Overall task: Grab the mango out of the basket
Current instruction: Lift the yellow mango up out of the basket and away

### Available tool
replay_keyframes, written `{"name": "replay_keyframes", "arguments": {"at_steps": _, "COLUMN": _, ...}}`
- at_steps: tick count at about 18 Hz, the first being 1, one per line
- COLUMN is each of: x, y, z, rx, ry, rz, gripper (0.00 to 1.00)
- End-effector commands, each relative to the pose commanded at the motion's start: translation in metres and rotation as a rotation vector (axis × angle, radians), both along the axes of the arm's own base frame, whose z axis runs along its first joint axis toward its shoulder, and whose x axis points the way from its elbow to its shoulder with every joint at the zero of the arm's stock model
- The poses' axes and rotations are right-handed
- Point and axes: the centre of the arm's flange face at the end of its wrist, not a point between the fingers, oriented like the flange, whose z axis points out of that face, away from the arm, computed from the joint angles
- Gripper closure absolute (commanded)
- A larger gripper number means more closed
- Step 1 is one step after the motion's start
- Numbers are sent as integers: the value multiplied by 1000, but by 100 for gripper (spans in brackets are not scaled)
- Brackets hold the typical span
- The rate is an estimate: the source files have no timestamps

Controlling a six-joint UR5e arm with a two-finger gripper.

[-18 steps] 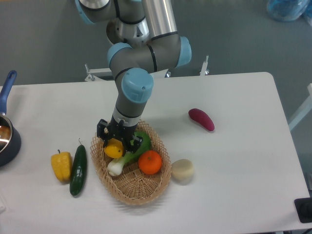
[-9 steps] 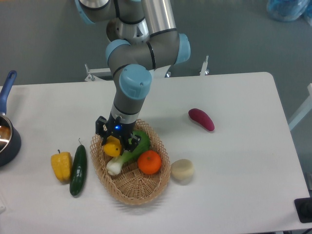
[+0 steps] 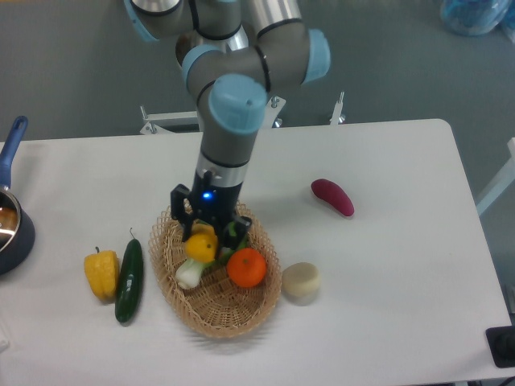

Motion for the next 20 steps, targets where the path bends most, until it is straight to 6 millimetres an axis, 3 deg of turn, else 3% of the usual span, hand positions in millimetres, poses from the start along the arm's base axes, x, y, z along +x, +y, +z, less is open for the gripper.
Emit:
{"name": "replay_keyframes", "arguments": {"at_steps": 2, "x": -38, "y": -14, "z": 34, "rx": 113, "ry": -13, "rz": 30, "gripper": 51}}
{"name": "replay_keyframes", "arguments": {"at_steps": 4, "x": -73, "y": -32, "z": 53, "rx": 187, "ry": -21, "rz": 62, "gripper": 51}}
{"name": "replay_keyframes", "arguments": {"at_steps": 7, "x": -109, "y": -35, "z": 55, "rx": 207, "ry": 2, "rz": 64, "gripper": 51}}
{"name": "replay_keyframes", "arguments": {"at_steps": 20, "x": -123, "y": -38, "z": 59, "rx": 204, "ry": 71, "rz": 3, "gripper": 52}}
